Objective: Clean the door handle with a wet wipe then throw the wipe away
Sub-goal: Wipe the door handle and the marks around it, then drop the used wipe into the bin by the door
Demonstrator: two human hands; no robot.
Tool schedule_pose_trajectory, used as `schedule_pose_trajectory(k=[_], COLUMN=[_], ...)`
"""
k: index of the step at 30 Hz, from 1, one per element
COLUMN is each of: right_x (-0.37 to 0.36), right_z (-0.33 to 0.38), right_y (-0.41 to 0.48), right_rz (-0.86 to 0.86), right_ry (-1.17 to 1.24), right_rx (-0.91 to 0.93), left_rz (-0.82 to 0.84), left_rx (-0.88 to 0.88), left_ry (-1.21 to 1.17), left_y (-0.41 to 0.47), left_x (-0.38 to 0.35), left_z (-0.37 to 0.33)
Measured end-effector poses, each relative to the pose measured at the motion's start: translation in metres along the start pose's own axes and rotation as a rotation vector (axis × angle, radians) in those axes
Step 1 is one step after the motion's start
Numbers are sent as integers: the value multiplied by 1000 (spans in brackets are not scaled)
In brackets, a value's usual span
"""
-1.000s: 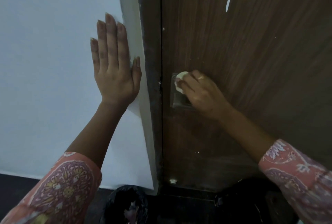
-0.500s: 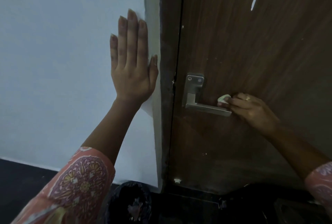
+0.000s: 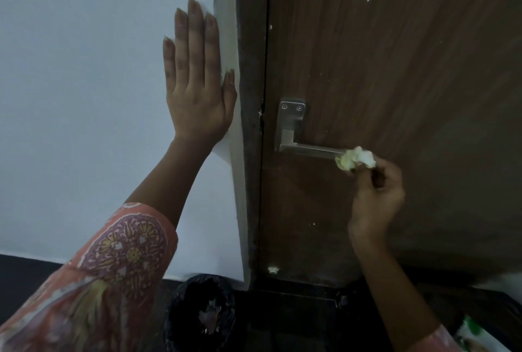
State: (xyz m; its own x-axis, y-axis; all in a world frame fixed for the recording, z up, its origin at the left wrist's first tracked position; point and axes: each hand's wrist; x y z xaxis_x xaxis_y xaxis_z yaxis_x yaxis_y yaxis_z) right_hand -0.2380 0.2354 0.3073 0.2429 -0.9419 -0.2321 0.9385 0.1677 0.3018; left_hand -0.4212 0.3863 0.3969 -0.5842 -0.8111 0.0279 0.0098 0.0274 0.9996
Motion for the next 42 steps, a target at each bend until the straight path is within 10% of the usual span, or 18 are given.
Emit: schedule_pose_trajectory(k=[14, 26, 42], right_x=[-35, -47, -38], right_z=[57, 8, -163], right_y=[-85, -195, -284], right_rz=[686, 1228, 1459], right_ry=[138, -179, -778], right_rx=[-361, -480, -254], left_rz=[622, 624, 785], left_rx=[217, 1067, 1419], left_ry=[-569, -253, 204], left_y=[-53, -142, -335], left_x=[120, 223, 229], left_z=[-20, 37, 45])
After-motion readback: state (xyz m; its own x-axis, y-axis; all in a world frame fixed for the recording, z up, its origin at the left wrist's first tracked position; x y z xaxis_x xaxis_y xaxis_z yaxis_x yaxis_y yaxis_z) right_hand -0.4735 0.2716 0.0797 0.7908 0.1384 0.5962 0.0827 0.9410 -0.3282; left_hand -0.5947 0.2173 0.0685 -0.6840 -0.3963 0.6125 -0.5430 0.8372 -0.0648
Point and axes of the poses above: each hand's wrist, its own y-axis towards the middle knuckle, its own x-axis out of the back of the hand, z = x × y, and after that the axes turned 13 degrees about -z, right-handed
